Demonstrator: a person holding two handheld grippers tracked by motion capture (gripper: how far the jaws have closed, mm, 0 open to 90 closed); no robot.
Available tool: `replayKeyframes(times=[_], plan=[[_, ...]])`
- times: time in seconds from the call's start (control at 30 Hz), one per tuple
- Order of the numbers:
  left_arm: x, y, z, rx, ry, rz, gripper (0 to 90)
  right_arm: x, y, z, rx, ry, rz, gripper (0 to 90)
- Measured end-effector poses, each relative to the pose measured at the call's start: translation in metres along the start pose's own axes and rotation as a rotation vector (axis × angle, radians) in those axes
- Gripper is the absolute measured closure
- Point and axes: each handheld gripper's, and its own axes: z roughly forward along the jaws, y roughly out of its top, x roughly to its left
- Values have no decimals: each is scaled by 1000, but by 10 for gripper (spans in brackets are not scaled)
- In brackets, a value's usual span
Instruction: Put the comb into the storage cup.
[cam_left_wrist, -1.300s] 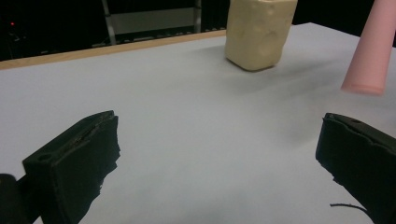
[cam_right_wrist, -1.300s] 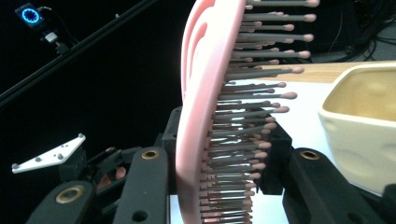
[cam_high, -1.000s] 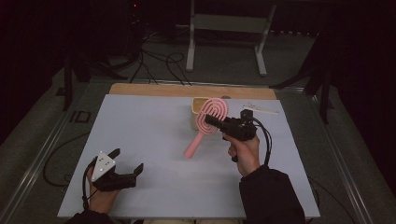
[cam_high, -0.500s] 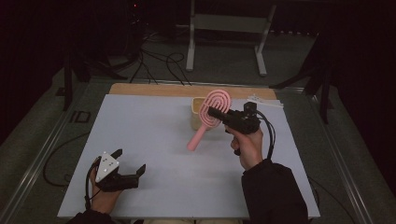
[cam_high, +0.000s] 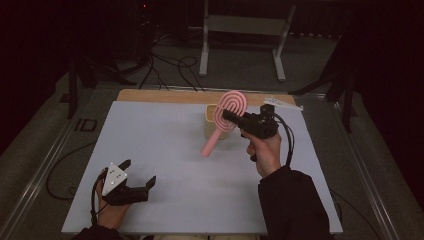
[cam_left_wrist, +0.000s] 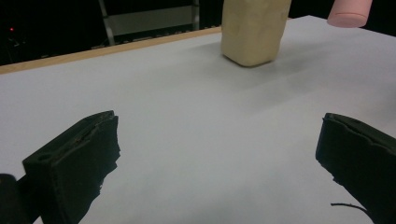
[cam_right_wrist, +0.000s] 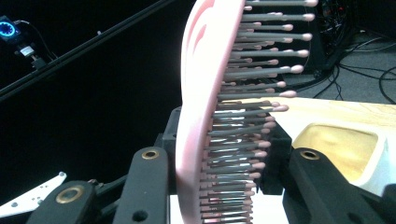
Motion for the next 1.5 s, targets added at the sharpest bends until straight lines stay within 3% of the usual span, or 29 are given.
replayKeyframes(times=[1.5], plan=[[-2,-1,2,14,2,4,1,-16,15,5,-46,-57,30,635]])
